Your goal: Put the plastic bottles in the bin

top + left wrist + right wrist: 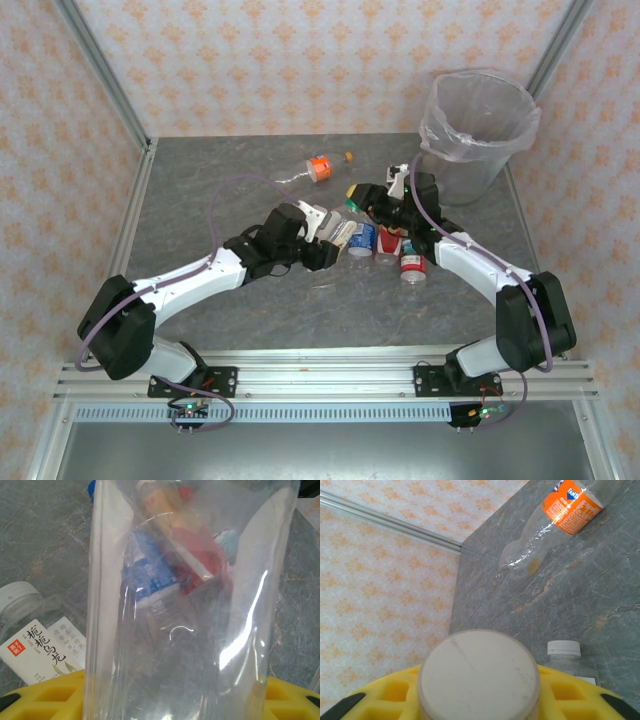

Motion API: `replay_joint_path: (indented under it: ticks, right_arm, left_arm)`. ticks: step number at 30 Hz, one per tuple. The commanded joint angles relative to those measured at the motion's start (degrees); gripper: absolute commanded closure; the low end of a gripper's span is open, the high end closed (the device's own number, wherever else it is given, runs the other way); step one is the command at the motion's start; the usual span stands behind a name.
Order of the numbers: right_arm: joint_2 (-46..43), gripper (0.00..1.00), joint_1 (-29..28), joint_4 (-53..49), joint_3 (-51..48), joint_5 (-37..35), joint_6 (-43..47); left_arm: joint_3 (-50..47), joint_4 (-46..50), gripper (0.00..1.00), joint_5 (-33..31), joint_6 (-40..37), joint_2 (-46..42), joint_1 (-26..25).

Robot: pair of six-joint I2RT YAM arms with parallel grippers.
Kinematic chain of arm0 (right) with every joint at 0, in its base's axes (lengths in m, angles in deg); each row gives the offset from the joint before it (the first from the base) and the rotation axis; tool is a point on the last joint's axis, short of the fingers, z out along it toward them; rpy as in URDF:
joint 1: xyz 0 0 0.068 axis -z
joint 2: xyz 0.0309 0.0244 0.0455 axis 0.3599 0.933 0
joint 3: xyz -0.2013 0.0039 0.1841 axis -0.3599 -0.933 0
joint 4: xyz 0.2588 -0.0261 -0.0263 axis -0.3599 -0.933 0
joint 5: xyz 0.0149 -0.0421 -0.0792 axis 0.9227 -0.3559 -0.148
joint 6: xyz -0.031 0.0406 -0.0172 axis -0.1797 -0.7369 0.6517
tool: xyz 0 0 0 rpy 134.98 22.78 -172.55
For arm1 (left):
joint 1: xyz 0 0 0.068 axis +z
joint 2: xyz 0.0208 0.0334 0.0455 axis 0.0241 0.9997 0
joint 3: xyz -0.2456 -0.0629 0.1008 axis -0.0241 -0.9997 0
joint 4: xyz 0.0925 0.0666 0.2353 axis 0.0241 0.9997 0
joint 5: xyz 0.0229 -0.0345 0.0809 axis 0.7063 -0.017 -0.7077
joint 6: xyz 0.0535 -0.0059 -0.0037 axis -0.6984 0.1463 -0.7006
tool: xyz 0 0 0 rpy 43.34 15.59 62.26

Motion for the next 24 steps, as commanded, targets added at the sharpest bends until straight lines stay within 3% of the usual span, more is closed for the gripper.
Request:
replay_joint_path:
  ticks: [1, 7, 11, 16, 24]
  right_arm:
    - [0.31, 0.7, 0.02, -0.91, 1.42, -0.32, 0.63]
    - [0.24, 1.0, 0.01, -2.46, 2.09, -0.4, 1.68]
    - [0.32, 1.0, -0.04, -6.37, 3.86, -0.92, 3.57]
    - [-1.04, 1.0, 0.0, -7.89, 4.55, -4.01, 4.84]
    - [-3.35, 1.0, 0.02, -7.85, 4.5, -10.53, 6.02]
  left_arm:
    - [2.59, -1.03, 0.48, 0.63, -2.07, -0.76, -0.33]
    - [3.01, -0.53, 0.47, 0.81, -1.99, -0.44, -0.33]
    - [3.22, -0.52, 0.44, 0.72, -1.9, -0.45, -0.33]
    - [1.58, -2.73, 0.21, 0.72, -2.33, -1.4, -0.33]
    - [-0.72, -4.95, 0.0, -0.26, -2.35, -3.41, -0.33]
